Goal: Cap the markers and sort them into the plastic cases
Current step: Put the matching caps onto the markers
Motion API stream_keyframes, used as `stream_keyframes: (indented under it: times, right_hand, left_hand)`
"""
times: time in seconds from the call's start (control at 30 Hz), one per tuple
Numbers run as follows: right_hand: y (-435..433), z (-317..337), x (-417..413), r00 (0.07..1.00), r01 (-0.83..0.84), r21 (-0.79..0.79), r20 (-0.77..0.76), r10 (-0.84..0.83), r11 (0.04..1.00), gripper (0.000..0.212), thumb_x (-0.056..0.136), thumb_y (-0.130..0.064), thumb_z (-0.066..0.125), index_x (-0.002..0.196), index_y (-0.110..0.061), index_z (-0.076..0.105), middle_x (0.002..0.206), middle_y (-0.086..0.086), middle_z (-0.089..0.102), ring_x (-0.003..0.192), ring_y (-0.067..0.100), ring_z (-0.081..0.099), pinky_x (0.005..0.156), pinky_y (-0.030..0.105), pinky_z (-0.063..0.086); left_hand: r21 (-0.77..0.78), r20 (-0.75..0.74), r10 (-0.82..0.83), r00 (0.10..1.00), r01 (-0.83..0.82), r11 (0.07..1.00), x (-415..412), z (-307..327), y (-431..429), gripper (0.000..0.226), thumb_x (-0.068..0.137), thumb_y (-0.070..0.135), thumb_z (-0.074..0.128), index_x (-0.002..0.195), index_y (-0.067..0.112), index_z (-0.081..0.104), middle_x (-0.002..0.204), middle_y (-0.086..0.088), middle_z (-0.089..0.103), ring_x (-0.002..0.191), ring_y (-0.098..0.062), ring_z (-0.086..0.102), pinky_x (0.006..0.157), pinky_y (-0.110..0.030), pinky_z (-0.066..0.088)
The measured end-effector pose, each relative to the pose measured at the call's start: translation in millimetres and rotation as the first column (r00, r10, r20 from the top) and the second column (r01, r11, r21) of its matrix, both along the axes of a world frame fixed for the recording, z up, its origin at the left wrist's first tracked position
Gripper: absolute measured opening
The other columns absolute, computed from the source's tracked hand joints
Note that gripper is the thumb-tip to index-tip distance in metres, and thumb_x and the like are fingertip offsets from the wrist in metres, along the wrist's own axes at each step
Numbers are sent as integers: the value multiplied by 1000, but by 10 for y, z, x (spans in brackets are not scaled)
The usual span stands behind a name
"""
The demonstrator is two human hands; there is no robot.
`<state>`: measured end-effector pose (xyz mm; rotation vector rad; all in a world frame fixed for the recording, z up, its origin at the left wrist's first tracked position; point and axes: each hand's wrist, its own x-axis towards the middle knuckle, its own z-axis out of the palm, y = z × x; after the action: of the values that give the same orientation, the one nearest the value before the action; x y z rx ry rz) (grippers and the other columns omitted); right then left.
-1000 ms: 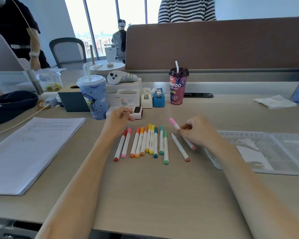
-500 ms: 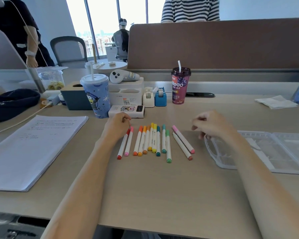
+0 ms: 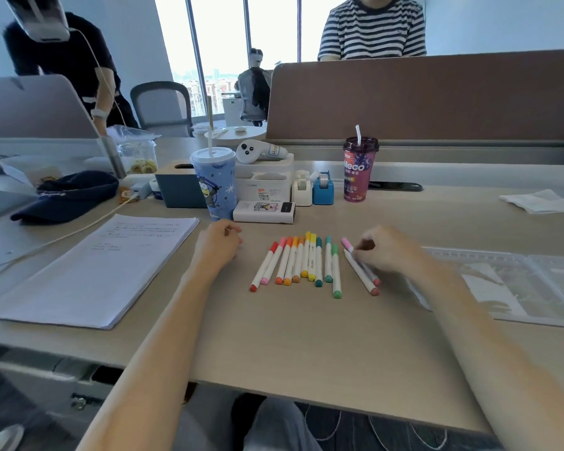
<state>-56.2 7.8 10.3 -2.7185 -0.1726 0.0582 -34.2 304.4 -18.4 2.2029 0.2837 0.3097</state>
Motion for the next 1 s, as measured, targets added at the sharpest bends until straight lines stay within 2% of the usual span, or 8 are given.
stream_keyframes:
  times: [0.2,0.27,0.37,0.57,0.7,0.83,0.93,1.0]
  right_hand:
    - [53,-43,-196,1000,5,15,-20,-4,1000,13,90,-34,66,83,-23,68,79,-3,65,71,9,57,59,26,41]
    - [87,-51,-248,999,14,44,-32,-12,999,14,90,-33,66,81,-23,69,78,-2,66,70,9,57,58,26,40]
    - [132,-71,-287,998,43,63,-39,-40,997,17,90,-33,65,82,-21,73,79,0,69,73,11,61,63,28,46]
    - [212,-85,-339,994,105,49,-38,-103,993,29,89,-41,64,72,-18,71,63,0,67,58,9,60,56,24,44]
    - [252,-107,-276,993,120,65,-33,-118,991,30,89,-37,63,68,-15,69,59,0,67,61,11,62,63,27,49]
    - [233,-97,-238,992,129,56,-12,-128,990,34,89,-37,63,63,-16,63,58,0,60,59,10,55,56,23,42]
    - [164,-107,-196,991,132,134,-34,-128,982,32,93,-31,60,66,-13,62,60,-1,56,55,13,54,53,24,45]
    - [92,-119,-182,989,146,237,-58,-136,960,31,96,-26,56,74,-7,67,61,3,61,52,17,56,48,25,48]
  left_hand:
    - [-87,41,61,997,-58,995,-411,-95,180,25,98,9,37,100,17,60,95,-2,67,76,-19,63,61,-24,48]
    - [-66,24,20,1000,-18,998,-501,-95,131,26,97,9,37,101,18,60,94,1,67,74,-19,63,61,-23,48]
    - [-7,-9,-72,997,72,997,-596,-72,0,28,95,7,37,104,19,61,90,5,68,70,-16,64,60,-20,46]
    - [49,-44,-173,984,175,983,-576,-54,-158,27,96,10,39,106,23,61,93,7,69,77,-13,68,79,-29,55]
    - [17,-62,-199,978,201,980,-505,-37,-210,28,95,8,37,108,20,60,91,6,70,70,-10,67,71,-23,54]
    - [35,-84,-210,974,214,976,-403,-42,-224,24,95,12,42,107,23,59,91,8,70,67,-10,69,78,-29,56]
    - [57,-91,-214,973,220,974,-356,-29,-240,21,95,14,45,105,26,59,93,8,68,61,-7,67,73,-25,55]
    - [57,-92,-213,973,219,974,-326,-32,-250,21,94,14,46,105,26,59,93,8,69,59,-7,65,69,-24,53]
